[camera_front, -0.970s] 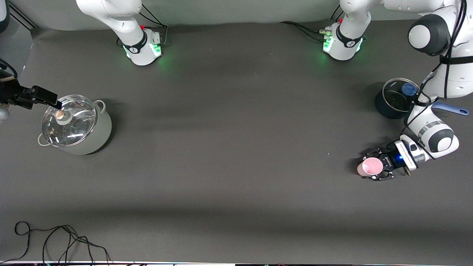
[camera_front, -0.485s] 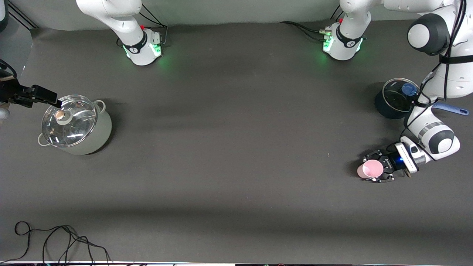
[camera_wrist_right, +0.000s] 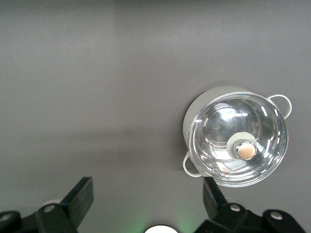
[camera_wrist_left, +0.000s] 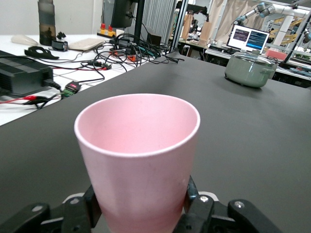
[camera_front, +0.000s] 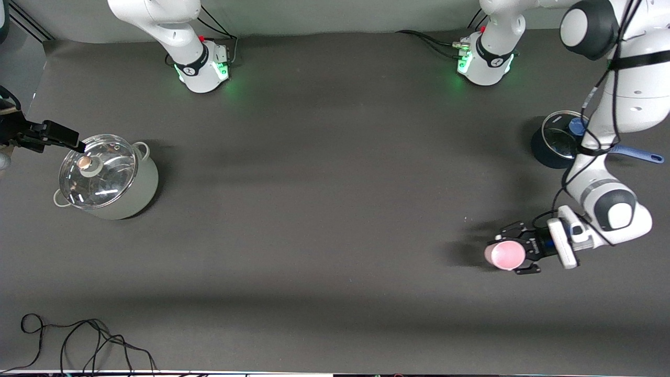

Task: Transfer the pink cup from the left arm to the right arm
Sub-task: 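Lift the pink cup and carry it toward the table's middle, then reach the right gripper to the pink cup's rim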

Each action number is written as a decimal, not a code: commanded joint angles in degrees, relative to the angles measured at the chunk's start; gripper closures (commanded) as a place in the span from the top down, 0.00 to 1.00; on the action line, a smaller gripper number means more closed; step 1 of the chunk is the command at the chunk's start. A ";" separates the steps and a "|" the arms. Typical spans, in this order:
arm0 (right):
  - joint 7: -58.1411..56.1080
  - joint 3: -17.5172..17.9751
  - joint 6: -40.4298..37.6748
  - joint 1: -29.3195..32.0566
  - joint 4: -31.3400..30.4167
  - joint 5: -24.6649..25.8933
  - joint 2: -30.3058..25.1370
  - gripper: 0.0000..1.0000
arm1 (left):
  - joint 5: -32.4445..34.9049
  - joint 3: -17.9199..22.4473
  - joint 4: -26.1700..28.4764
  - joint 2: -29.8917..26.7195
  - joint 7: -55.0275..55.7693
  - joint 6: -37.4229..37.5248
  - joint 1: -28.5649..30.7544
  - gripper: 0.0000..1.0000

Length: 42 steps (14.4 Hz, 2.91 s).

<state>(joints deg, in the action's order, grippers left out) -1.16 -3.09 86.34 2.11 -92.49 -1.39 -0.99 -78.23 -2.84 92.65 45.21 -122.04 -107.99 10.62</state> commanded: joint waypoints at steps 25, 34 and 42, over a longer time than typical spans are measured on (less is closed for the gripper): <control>-1.66 -0.69 -1.97 0.35 1.43 -0.81 0.46 1.00 | -1.84 -5.51 13.00 -34.13 31.06 -43.00 -50.33 0.40; 33.54 0.10 -4.42 -2.98 1.52 -8.10 0.11 1.00 | -2.10 -6.22 13.00 -34.93 31.07 -43.01 -50.34 0.42; 79.53 0.18 -4.43 -16.61 7.92 -13.63 3.09 1.00 | -2.10 -6.22 13.35 -35.54 30.98 -42.13 -49.82 0.42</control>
<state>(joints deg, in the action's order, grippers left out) 71.24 -2.43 83.11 -14.04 -90.01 -12.02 -0.71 -79.36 -9.24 104.06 12.05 -91.40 -150.75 -39.20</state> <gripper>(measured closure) 0.000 0.344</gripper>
